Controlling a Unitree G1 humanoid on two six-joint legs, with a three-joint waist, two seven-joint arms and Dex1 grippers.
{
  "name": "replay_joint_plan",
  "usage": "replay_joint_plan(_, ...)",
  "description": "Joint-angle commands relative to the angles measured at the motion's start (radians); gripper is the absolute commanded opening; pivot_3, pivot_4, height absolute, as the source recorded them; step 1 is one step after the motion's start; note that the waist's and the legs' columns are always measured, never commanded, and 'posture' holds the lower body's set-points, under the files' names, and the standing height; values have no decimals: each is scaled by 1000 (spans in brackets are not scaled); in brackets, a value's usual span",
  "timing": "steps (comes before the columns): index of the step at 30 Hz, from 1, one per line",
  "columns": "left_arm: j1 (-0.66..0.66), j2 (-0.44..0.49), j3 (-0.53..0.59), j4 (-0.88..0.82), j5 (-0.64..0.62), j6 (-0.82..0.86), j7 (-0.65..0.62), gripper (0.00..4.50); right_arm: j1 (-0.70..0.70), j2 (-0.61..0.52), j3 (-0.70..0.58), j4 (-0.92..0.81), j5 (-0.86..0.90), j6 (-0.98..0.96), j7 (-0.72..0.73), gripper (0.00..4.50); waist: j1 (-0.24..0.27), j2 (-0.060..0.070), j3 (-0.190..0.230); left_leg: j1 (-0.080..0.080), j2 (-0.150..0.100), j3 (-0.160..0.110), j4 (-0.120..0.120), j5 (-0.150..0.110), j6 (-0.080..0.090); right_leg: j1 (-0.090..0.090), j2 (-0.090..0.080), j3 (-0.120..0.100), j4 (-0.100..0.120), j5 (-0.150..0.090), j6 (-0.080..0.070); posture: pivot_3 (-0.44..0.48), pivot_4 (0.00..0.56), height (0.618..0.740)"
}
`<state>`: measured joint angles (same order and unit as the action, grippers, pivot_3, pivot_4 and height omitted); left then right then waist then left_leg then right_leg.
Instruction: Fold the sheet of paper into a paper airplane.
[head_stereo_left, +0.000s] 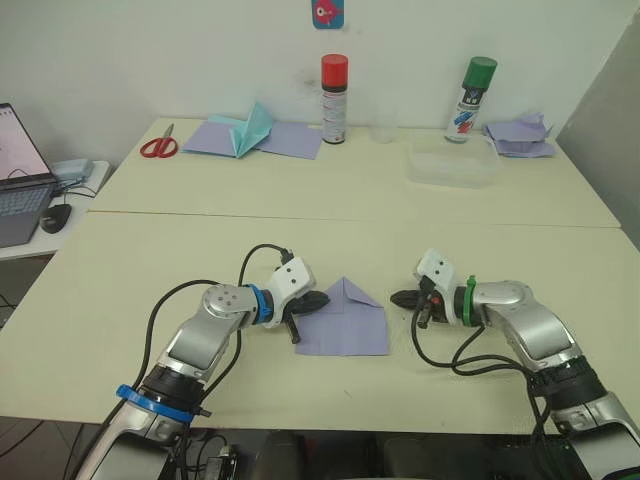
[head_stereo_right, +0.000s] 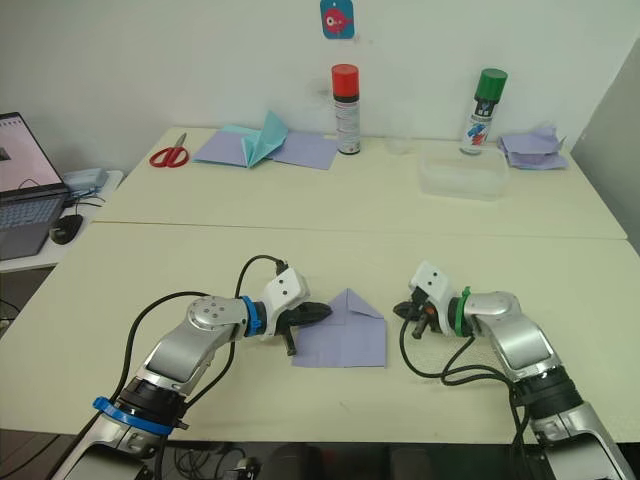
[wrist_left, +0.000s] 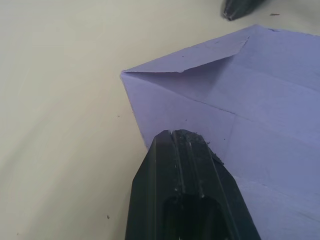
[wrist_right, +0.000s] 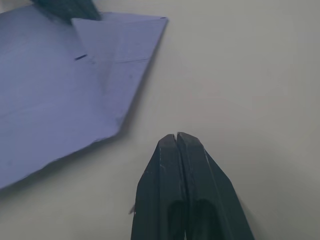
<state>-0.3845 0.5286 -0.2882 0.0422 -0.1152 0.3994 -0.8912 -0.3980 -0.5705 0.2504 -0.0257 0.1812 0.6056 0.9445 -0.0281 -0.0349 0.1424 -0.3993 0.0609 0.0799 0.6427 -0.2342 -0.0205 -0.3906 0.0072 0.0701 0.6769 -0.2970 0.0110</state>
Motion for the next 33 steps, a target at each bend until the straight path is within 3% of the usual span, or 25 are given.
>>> replay_joint_plan(1, 21, 5, -30, 41, 36, 13, -3, 30, 25, -3, 38, -66, 40, 71, 48, 0, 0, 0, 0, 0, 0, 0, 0, 0, 0, 0, 0, 0, 0, 0, 0, 0, 150, 740)
replay_joint_plan(15, 31, 2, -30, 40, 35, 15, 1, 30, -66, 134, -114, -39, 180, 240, -73, 0, 0, -1, 1, 0, 0, 0, 0, 0, 0, 0, 0, 0, -1, 0, 0, 0, 150, 740)
replay_joint_plan(33, 0, -16, -34, 70, 41, 12, 1, 30, -122, 255, -74, -22, 190, 243, -141, 0, 2, -1, 1, -1, 0, 0, 0, 0, 0, 0, 0, 0, -1, 0, 0, 0, 150, 740)
